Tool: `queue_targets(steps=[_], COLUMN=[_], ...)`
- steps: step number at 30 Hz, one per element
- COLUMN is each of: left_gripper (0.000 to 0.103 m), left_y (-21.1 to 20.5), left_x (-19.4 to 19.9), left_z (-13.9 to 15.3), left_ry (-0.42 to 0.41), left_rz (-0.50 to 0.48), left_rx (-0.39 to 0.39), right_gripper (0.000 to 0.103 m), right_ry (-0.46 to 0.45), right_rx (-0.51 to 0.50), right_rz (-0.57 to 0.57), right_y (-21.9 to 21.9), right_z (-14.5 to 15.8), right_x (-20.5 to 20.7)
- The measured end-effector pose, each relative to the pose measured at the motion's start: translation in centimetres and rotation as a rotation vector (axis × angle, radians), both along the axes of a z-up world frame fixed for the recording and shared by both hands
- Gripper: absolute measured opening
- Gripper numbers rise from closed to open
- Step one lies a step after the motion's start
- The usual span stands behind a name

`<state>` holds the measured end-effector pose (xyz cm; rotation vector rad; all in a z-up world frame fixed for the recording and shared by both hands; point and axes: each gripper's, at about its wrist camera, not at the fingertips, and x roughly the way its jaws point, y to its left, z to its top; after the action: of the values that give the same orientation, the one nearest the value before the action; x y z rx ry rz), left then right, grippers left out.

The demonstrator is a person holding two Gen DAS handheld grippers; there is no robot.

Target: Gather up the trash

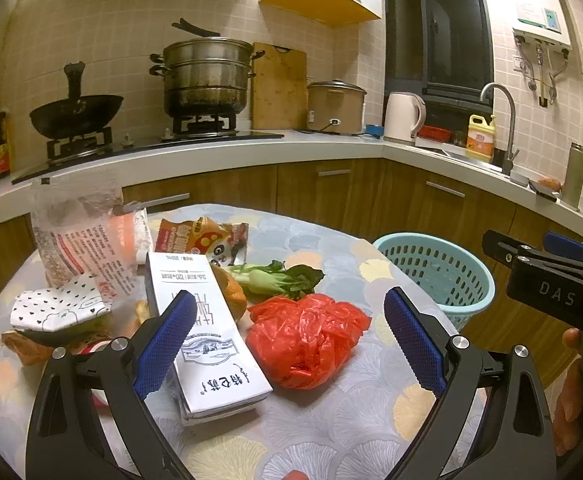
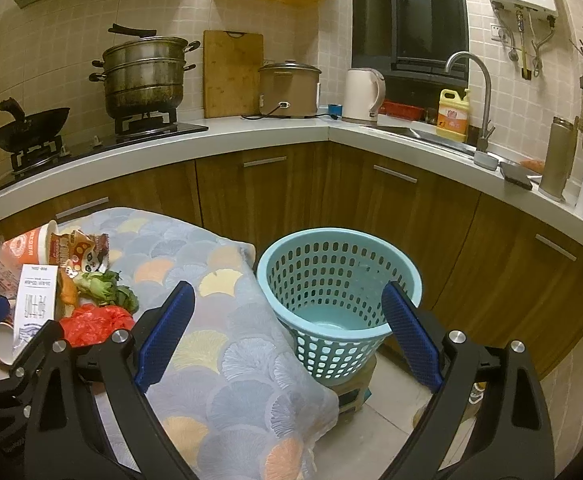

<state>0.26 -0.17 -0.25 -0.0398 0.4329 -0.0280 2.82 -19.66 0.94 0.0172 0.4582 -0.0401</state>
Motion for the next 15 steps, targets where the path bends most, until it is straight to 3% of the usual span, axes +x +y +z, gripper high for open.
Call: queue_targets(steps=[6,9,15], left_gripper=[0.092,0.092,0.092], left_y=[0.9,2.3,7.3], left_x=[-1.6,-3.2,-6.7], left_z=[0.5,1.1,2.6], left_ry=[-0.002,-0.007,-0.024], left_rz=[0.054,0.101,0.247], left_rx=[-0.015,-0.031,-0.050], right_gripper=[0.089,0.078,0.068], right_ry=[-0.021,-0.015,0.031], right_rx=[0.007,0.023,0.046], right_rz=[0.033,0.059,0.130], right_y=[0.8,1.3,2.9], right_z=[0.6,0.6,-0.2], right_x=[-0.5,-0.5,-0.2])
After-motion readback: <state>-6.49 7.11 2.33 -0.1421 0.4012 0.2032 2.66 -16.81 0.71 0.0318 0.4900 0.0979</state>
